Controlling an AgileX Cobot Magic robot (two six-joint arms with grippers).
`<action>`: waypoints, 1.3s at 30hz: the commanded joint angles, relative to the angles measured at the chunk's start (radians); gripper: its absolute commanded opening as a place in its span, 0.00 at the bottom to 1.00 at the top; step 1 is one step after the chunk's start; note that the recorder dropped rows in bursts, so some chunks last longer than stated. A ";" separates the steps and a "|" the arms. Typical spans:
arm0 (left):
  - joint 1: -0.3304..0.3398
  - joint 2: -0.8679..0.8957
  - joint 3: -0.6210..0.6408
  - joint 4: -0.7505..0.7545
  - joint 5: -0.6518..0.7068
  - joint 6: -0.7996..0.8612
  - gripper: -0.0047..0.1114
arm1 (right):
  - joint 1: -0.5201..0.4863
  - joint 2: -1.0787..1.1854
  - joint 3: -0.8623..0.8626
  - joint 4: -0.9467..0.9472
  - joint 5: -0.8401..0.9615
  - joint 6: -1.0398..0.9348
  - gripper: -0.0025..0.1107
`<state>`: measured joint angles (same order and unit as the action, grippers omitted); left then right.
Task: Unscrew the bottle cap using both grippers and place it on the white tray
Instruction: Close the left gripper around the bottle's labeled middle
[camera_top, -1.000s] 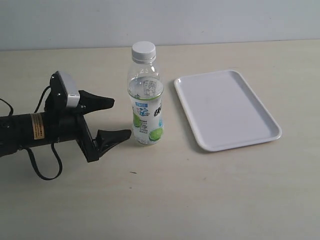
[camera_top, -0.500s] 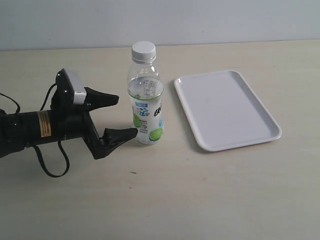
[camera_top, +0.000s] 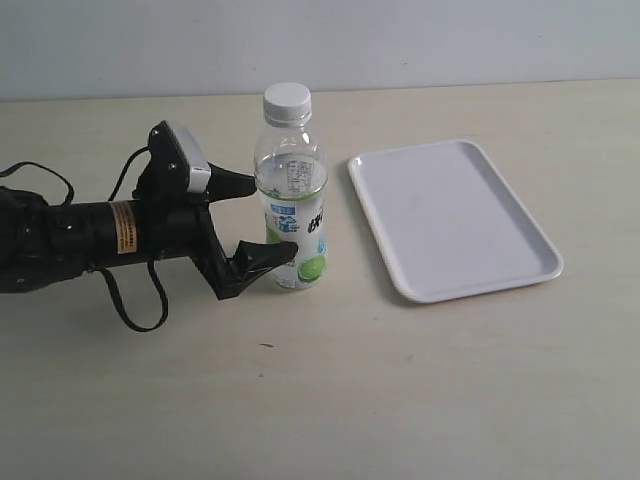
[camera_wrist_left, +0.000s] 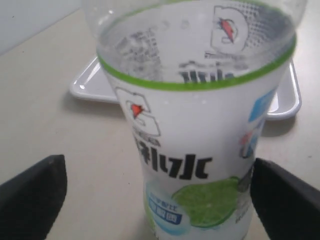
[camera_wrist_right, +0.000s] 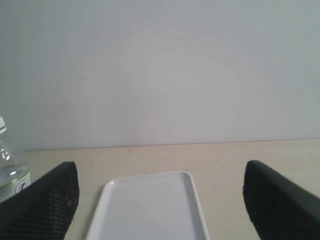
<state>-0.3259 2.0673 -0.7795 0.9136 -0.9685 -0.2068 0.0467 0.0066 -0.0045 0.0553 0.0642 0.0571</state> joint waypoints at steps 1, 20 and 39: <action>-0.005 0.003 -0.010 -0.001 0.001 -0.013 0.86 | 0.000 -0.007 0.005 -0.005 -0.005 -0.004 0.77; -0.074 0.112 -0.079 0.018 -0.016 -0.013 0.86 | 0.000 -0.007 0.005 -0.005 -0.005 -0.004 0.77; -0.103 0.192 -0.142 -0.048 -0.052 -0.013 0.86 | 0.000 -0.007 0.005 -0.005 -0.005 -0.004 0.77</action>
<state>-0.4244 2.2501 -0.9070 0.8892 -1.0017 -0.2143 0.0467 0.0066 -0.0045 0.0553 0.0642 0.0571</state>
